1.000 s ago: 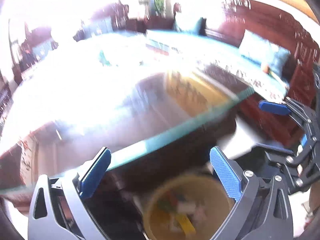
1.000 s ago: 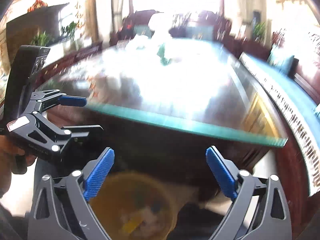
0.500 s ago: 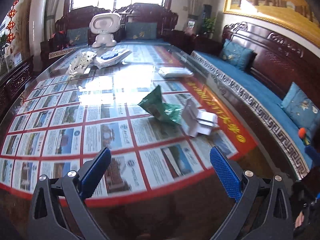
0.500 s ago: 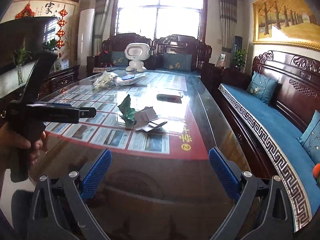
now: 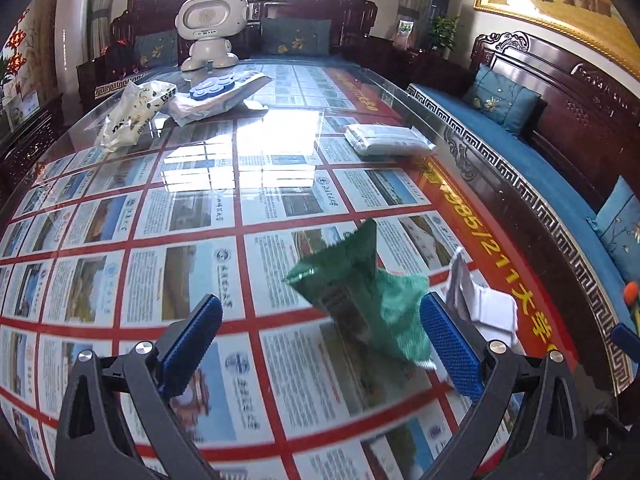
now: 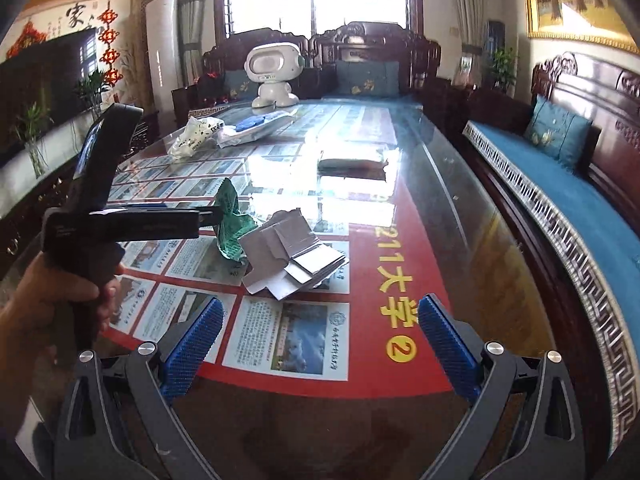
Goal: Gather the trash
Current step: 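Grasp the green snack bag with left tool while right tool grasps the white folded paper, then carry snack bag and white paper to the bucket and open both tools to drop them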
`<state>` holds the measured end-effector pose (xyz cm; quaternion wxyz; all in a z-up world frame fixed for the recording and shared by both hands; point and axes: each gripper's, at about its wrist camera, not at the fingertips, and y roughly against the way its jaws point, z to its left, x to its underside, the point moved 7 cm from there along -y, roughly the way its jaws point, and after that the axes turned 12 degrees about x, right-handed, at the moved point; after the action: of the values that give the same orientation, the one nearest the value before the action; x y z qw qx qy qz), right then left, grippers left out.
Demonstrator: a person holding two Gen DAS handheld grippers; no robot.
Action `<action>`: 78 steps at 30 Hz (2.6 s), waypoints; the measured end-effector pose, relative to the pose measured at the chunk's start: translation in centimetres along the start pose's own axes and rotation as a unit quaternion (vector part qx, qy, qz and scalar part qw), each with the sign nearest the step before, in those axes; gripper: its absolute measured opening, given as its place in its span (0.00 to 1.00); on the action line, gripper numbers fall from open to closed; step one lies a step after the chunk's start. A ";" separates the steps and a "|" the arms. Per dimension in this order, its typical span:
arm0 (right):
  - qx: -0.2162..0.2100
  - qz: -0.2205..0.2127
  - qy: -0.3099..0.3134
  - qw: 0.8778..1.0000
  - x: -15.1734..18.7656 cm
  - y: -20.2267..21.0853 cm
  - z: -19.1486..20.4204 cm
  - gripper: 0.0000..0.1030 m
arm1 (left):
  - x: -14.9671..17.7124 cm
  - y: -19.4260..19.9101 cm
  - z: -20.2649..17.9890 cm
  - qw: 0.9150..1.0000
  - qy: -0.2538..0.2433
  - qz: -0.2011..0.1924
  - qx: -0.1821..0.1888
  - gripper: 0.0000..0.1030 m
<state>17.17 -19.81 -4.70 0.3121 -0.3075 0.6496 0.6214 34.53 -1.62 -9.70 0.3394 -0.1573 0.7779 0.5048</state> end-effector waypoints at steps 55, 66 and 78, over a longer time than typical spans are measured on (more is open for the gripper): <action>-0.096 0.122 -0.143 0.977 -2.7 -9.7 0.9 0.13 | -0.7 -1.4 0.8 0.998 0.036 0.002 0.051 0.49; -0.066 0.080 -0.110 0.989 -2.7 -5.1 -0.4 0.07 | 1.2 2.8 -0.5 0.996 0.036 -0.016 0.081 0.48; -0.058 0.036 -0.078 0.995 1.7 6.3 -1.3 0.07 | 8.1 12.5 -7.7 0.992 -0.032 -0.017 0.124 0.48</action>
<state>11.16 -20.90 -2.15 0.3207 -0.2521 0.5972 0.6906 18.56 -2.17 -4.79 0.3895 -0.1113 0.8205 0.4034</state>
